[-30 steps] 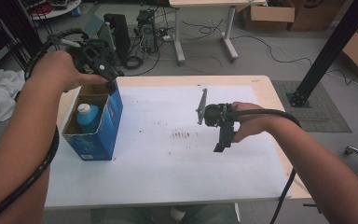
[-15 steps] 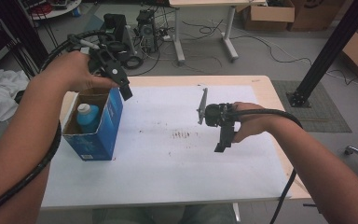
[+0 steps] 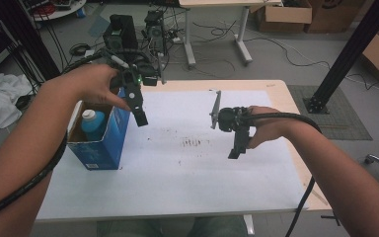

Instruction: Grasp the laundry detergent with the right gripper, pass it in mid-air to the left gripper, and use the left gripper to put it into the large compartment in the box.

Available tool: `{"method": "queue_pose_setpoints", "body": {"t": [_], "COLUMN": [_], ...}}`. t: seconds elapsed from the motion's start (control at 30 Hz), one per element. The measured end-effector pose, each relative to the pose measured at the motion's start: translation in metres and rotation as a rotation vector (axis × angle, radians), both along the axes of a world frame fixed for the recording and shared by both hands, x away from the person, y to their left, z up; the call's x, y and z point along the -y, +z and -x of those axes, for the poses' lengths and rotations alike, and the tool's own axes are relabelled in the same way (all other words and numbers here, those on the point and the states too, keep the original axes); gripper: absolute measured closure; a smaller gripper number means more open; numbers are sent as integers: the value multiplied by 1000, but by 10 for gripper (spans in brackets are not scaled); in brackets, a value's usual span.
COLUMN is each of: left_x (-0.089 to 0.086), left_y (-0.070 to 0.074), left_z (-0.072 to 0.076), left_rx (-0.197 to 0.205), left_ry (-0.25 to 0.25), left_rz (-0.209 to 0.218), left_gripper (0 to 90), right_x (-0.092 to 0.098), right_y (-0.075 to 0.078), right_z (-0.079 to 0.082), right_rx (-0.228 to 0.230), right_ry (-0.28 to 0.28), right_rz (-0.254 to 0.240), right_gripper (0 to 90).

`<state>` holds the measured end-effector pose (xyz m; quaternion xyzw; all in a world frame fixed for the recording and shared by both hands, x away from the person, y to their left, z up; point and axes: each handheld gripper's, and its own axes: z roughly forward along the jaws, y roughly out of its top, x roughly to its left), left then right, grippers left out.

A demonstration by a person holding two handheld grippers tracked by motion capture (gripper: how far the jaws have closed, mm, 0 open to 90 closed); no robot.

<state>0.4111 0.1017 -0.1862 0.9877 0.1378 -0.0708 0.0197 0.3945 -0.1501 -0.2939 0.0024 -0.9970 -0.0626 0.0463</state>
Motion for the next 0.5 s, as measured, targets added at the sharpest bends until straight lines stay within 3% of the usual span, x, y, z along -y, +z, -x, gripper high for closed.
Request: {"method": "queue_pose_setpoints", "body": {"t": [0.3, 0.5], "left_x": [9, 11], "left_y": [-16, -14], "left_z": [7, 7], "left_rx": [-15, -13], "left_ry": [-45, -56], "left_rz": [-34, -29], "left_gripper": [1, 1], "right_x": [-1, -1], "right_y": [3, 4], "right_z": [2, 1], "right_rx": [6, 8], "right_ry": [4, 6], "right_rz": [4, 4], "right_gripper": [0, 0]}}
